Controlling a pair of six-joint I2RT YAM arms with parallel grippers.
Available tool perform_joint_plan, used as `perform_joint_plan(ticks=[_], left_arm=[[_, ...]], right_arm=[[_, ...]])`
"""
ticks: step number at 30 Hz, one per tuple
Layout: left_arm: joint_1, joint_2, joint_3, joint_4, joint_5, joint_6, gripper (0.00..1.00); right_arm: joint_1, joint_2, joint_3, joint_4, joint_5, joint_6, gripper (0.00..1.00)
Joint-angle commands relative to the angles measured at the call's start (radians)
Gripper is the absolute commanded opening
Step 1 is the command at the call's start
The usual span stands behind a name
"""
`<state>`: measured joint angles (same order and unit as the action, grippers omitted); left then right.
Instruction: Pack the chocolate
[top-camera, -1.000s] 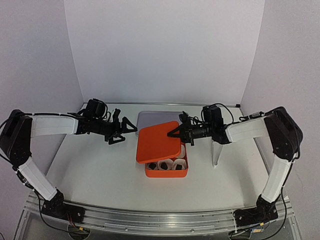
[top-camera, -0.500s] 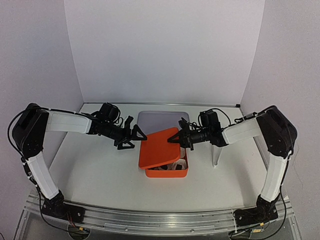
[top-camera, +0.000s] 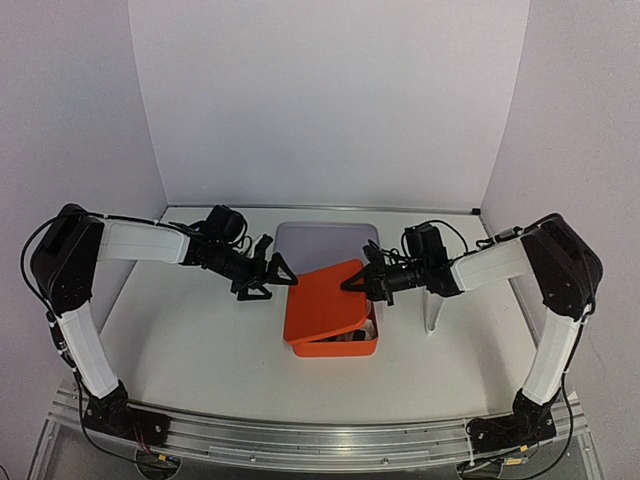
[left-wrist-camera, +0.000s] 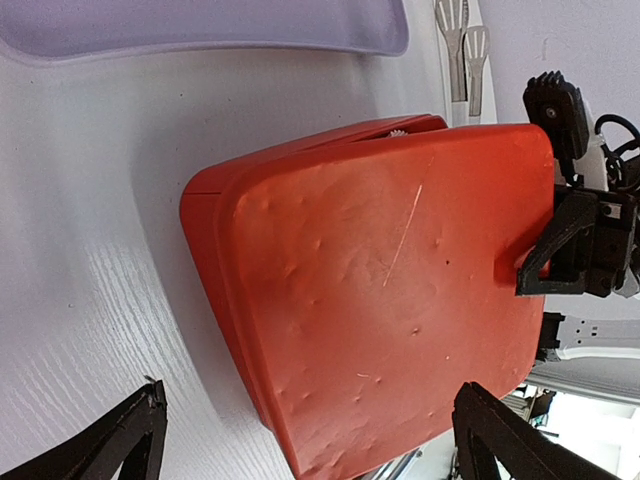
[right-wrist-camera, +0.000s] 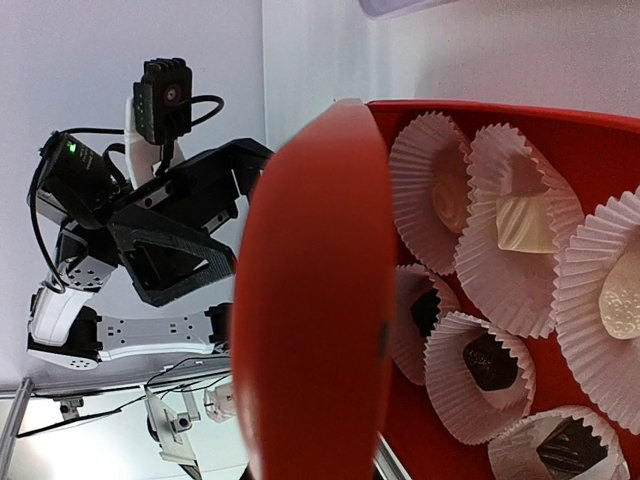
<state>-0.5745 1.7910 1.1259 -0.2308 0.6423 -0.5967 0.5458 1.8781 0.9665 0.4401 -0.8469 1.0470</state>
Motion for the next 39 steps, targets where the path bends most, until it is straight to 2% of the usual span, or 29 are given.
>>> perform_joint_plan(ticks=[1, 31, 39], left_arm=[[-0.008, 0.010, 0.048, -0.018, 0.011, 0.029, 0.99], [-0.060, 0.092, 0.148, -0.119, -0.002, 0.063, 0.88], [-0.072, 0.119, 0.181, -0.143, 0.001, 0.075, 0.79]], right_arm=[[-0.005, -0.072, 0.003, 0.005, 0.000, -0.010, 0.00], [-0.039, -0.072, -0.036, 0.004, -0.049, 0.007, 0.00], [-0.040, -0.071, -0.050, 0.004, -0.031, -0.010, 0.00]])
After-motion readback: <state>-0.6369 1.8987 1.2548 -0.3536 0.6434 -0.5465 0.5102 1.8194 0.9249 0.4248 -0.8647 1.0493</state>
